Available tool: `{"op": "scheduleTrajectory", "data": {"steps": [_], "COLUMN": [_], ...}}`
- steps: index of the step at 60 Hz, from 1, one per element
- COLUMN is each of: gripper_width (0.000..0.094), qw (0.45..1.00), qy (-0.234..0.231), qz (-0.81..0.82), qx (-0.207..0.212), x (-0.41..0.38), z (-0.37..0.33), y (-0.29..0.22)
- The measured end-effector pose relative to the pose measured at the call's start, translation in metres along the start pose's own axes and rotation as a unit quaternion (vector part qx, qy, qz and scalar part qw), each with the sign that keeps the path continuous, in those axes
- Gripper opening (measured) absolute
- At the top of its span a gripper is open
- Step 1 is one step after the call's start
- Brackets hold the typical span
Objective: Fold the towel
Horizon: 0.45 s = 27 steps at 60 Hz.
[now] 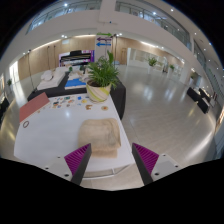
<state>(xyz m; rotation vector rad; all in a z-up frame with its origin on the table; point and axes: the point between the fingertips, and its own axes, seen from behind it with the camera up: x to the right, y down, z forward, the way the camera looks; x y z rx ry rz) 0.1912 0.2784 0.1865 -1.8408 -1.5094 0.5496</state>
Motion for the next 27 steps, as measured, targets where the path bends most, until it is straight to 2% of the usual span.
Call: {"op": "scheduleTrajectory", "data": {"steps": [6, 12, 27], "gripper_width": [0.0853, 0.0849, 0.0853], "qw": [1.0, 1.0, 0.999], "qy": [0.004, -0.005, -0.036], "qz": [0.001, 0.003, -0.002], "qx": [-0.013, -0.012, -0.003], "x": [-0.007, -0.019, -0.053], "z": [-0.063, -0.098, -0.109], "y": [0.018, 0.027, 0.039]}}
